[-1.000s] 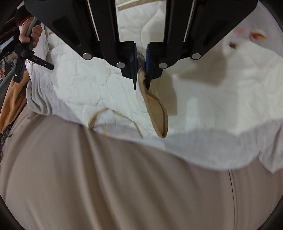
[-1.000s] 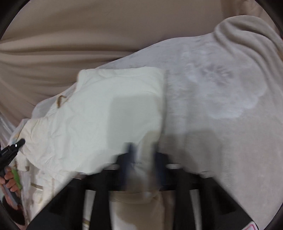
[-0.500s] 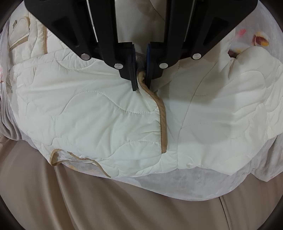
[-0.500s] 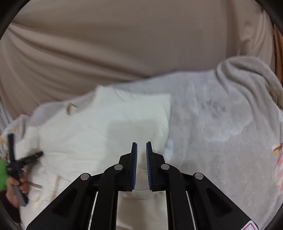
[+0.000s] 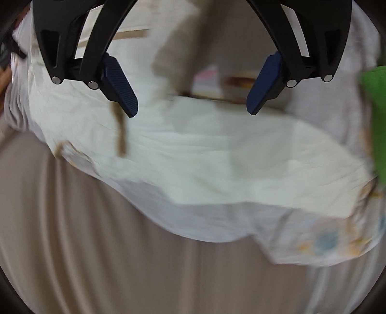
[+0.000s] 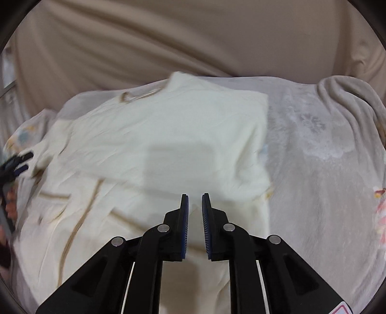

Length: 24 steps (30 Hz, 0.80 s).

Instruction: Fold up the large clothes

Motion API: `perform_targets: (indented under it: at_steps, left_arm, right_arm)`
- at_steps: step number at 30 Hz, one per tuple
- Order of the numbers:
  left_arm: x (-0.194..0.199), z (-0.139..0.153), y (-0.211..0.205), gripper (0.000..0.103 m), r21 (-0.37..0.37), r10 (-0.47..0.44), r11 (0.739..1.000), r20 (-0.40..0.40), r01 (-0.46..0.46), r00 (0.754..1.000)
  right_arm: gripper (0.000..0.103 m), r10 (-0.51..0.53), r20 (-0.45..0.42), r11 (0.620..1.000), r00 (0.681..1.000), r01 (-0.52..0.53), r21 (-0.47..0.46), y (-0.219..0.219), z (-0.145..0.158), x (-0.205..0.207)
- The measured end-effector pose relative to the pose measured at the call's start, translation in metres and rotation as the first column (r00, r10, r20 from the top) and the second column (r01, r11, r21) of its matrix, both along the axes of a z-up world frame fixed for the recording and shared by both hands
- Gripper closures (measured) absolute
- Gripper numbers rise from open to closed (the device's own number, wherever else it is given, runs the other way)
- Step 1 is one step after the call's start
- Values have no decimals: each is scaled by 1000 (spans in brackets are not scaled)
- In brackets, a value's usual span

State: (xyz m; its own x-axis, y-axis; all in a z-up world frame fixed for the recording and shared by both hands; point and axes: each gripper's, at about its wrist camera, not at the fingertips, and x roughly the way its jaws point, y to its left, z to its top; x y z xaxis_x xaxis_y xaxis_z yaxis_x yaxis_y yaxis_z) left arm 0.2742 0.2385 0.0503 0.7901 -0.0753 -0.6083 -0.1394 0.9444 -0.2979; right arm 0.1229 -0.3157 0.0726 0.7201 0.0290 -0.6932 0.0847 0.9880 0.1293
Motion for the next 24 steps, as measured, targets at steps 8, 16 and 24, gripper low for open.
perform_targets:
  at_steps: [8,16,24]
  left_arm:
    - [30,-36,144,14,-131,333,927,-149,-352,931]
    - [53,-43,170,96,-195,345,905,-182,-377,921]
    - [7,122,15,99,68,65,994,240,-83,969]
  right_arm:
    - [80,97,-24,994,995,-97,-40,48,-38,-13]
    - [73,89,0,995,996,-89,-35,47,-46,-13]
    - [68,88,8,996,996,-88,-14,43,-49,-13]
